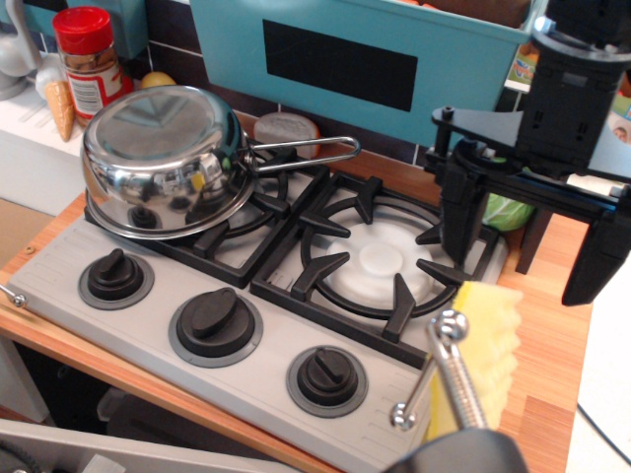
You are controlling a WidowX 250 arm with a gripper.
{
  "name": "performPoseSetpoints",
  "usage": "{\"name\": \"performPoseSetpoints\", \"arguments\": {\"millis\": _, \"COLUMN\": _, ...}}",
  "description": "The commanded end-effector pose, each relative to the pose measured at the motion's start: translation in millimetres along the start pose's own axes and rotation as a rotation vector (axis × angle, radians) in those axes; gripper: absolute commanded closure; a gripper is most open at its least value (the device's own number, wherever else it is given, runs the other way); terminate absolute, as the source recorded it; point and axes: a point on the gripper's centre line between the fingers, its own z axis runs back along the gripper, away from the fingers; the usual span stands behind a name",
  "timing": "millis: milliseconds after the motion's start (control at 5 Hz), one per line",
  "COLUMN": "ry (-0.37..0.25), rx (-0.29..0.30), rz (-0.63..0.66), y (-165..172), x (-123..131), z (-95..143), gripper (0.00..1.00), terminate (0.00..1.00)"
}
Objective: Wipe pot with sponge
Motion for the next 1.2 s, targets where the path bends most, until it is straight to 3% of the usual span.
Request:
{"name": "performPoseSetpoints", "arguments": {"millis": 0, "ry": 0.0, "rx": 0.0, "rz": 0.0, "y": 0.0, "x": 0.0, "z": 0.0, "gripper": 0.0, "terminate": 0.0}}
{"name": "performPoseSetpoints", "arguments": {"millis": 200, "ry": -0.031, "rx": 0.019, "rz": -0.006, "y": 1.5, "x": -1.7, "z": -13.0, "gripper": 0.0, "terminate": 0.0}}
{"name": "performPoseSetpoints", "arguments": {"millis": 600, "ry": -0.022, "rx": 0.037, "rz": -0.042, "y": 4.8, "x": -4.0, "z": -31.4, "gripper": 0.0, "terminate": 0.0}}
{"name": "performPoseSetpoints", "arguments": {"millis": 800, "ry": -0.039, "rx": 0.017, "rz": -0.038, "y": 2.7, "x": -5.7, "z": -50.0, "gripper": 0.0, "terminate": 0.0}}
{"name": "performPoseSetpoints", "arguments": {"millis": 1000, "ry": -0.036, "rx": -0.006, "rz": -0.034, "y": 3.5, "x": -3.7, "z": -51.9, "gripper": 0.0, "terminate": 0.0}}
